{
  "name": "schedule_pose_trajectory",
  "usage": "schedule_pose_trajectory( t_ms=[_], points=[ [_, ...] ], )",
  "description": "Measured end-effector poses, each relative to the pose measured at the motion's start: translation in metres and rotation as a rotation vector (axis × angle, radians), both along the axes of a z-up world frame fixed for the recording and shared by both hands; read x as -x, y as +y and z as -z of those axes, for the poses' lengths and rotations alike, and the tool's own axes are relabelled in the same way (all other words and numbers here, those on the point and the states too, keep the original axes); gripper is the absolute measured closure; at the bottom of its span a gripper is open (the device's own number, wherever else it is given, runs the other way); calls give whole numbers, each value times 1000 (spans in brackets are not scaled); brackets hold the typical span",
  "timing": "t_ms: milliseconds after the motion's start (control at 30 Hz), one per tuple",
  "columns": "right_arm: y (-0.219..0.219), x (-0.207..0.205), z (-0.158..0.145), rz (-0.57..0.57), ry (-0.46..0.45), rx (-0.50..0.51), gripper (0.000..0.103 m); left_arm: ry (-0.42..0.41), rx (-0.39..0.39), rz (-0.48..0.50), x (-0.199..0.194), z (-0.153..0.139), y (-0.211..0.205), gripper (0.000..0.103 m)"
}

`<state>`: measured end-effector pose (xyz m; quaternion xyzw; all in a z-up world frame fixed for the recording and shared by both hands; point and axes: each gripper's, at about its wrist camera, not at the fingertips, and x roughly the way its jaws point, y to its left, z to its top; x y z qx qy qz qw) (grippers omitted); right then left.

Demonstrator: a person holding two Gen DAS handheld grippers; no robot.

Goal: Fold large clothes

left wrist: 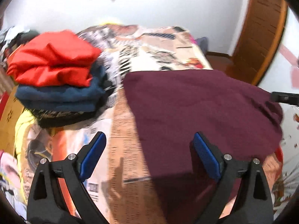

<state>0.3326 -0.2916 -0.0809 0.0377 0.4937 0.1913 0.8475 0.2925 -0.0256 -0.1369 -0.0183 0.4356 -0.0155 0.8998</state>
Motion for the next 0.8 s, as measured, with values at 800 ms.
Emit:
schedule_pose_trajectory(
  t_ms=[800],
  points=[
    [-20,-77,89,-26,414,-330,2,337,651,-13,-66,82,32,9]
  ],
)
